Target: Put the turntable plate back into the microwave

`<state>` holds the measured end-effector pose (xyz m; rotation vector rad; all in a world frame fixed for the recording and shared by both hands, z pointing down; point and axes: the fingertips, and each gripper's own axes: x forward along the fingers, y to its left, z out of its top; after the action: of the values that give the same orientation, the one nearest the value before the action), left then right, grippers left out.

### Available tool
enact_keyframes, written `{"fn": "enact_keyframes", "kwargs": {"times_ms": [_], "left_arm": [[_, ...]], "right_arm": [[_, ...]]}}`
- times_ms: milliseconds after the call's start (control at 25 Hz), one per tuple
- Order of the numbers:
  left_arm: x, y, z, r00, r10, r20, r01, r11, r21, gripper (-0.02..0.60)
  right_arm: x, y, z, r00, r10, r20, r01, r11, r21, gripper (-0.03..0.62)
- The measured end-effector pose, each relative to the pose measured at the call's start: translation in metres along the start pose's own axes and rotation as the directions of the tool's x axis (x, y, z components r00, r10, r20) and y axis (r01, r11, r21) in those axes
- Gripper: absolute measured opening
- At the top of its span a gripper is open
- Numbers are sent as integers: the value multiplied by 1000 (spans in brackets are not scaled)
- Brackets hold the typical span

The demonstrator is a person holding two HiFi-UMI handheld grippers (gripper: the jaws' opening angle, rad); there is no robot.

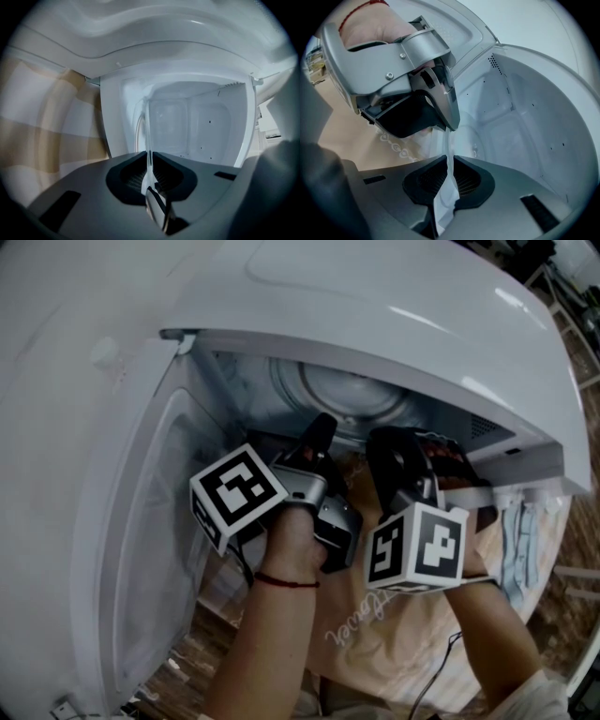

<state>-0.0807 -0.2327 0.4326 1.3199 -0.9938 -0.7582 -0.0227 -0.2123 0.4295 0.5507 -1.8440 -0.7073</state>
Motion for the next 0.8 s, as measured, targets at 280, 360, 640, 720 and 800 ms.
{"fn": "enact_keyframes", "kwargs": {"times_ms": [280,360,640,720,800], "left_arm": [[5,2,-2,997,71,-33,-70,997,43,37],[6,1,0,996,82,-27,-81,996,45,35],[4,1,3,995,95,-22,-93,993,70,35],[3,2,3,995,95,-28,-92,992,83,37],[4,2,2,994,100,-34,-97,991,93,37]], "right_arm": [[2,-1,-4,1000,1,-24,-1,1000,28,58],[3,-2,-2,1000,5,-20,-5,999,39,58],[6,-2,1,1000,13,-5,-13,999,43,60],[6,-2,0,1000,19,-7,-19,998,56,61],[6,-2,0,1000,22,-9,-21,998,63,63]]}}
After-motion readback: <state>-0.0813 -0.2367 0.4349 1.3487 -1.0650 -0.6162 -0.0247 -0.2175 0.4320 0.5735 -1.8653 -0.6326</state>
